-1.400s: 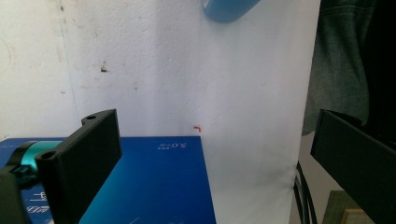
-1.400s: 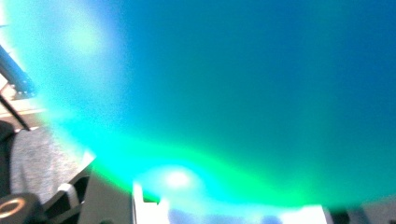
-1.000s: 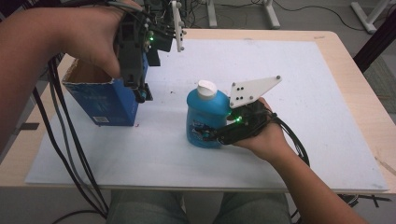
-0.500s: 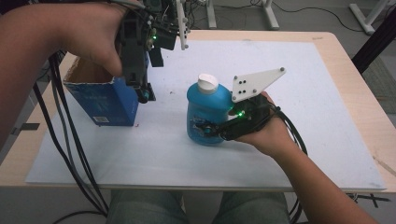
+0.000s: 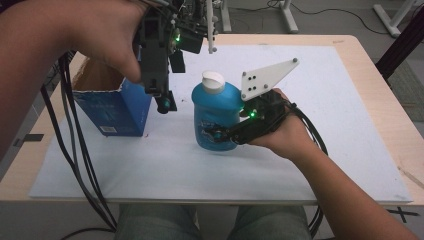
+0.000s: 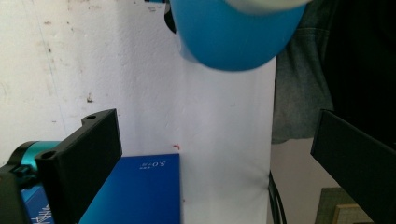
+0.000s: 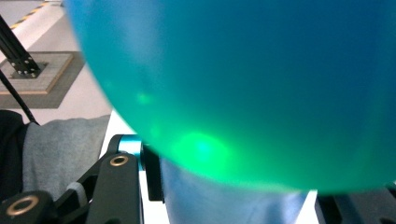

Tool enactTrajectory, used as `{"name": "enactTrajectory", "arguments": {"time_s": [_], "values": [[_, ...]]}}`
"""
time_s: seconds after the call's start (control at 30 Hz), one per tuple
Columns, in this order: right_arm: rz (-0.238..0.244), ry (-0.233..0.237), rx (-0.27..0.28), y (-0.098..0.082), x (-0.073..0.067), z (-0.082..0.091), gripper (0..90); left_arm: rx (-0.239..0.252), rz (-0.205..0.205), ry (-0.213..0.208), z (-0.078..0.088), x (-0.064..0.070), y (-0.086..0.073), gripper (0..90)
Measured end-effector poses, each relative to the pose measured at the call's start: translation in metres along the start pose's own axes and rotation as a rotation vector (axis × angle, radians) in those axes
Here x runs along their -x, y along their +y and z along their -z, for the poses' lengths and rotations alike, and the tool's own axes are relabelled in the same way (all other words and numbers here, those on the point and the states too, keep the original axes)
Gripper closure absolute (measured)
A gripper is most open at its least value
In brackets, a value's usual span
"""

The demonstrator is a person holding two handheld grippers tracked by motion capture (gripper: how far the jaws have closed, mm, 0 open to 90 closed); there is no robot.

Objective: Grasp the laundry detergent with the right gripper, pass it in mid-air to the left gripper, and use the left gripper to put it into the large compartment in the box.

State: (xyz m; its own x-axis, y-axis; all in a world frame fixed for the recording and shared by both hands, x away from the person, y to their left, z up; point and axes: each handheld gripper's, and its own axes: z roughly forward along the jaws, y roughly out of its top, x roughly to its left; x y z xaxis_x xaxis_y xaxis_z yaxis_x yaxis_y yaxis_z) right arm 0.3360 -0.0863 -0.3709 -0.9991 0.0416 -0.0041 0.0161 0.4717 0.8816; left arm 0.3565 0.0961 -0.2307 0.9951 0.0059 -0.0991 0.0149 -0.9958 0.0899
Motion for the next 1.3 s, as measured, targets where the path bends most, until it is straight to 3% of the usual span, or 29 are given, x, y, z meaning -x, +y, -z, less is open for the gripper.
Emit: {"name": "enactTrajectory", "arguments": {"time_s": [0.73,0.87,1.3], "values": [[0.014,0.082,-0.013,0.027,0.003,-0.005,46.5,-0.022,0.033,-0.016,0.002,0.010,0.027,1.8],[0.031,0.084,-0.015,0.031,0.003,-0.007,46.5,-0.020,0.040,-0.015,0.003,0.012,0.031,1.8],[0.018,0.097,-0.019,0.036,0.003,-0.010,46.4,-0.048,0.051,-0.011,-0.001,0.015,0.039,1.8]]}}
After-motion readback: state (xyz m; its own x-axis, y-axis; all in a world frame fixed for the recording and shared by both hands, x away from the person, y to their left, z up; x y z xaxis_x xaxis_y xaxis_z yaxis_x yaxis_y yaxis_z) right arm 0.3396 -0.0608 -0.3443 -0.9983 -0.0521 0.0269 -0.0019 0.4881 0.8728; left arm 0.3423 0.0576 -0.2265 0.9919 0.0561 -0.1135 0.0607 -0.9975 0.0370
